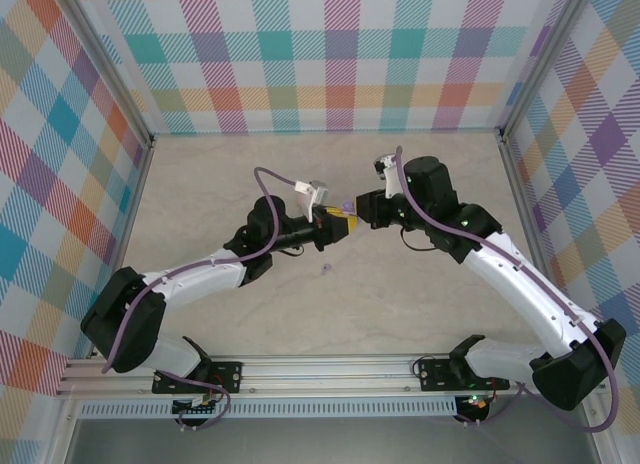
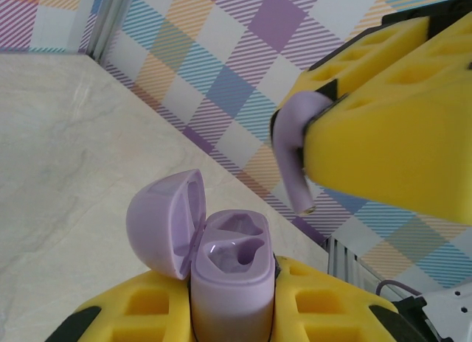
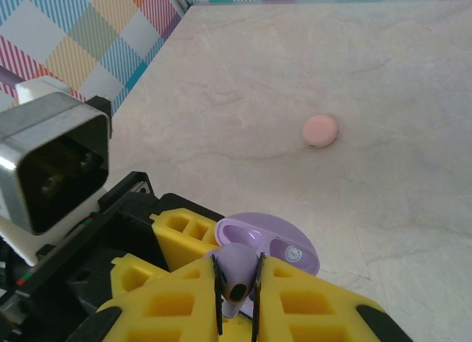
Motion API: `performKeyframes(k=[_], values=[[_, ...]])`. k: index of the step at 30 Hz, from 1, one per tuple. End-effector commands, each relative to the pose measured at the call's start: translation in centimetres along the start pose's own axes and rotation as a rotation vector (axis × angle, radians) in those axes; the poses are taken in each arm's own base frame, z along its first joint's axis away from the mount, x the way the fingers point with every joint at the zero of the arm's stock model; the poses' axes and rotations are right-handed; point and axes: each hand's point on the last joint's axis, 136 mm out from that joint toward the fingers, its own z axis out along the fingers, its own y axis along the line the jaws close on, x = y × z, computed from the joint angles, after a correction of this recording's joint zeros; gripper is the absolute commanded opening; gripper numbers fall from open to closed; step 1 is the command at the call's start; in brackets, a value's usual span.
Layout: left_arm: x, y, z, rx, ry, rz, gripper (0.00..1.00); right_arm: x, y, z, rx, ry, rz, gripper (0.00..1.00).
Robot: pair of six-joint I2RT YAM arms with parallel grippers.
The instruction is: Insert wireless bluetooth earbuds into charging case
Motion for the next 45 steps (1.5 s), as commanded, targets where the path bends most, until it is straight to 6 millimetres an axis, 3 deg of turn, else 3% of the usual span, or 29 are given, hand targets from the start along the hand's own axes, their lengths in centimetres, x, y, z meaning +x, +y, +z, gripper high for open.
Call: performKeyframes(k=[1, 45], values=[[-1.3, -1.8, -0.5, 0.060, -0.043, 0.028, 0.10, -1.6, 0.9, -0.6, -0.015, -0.052, -0.042, 0.16], [-2.3, -2.8, -0.2, 0.087, -0.051, 0.009, 0.09, -0.3, 0.6, 0.7, 0.036, 0.014, -0.091, 0.17]])
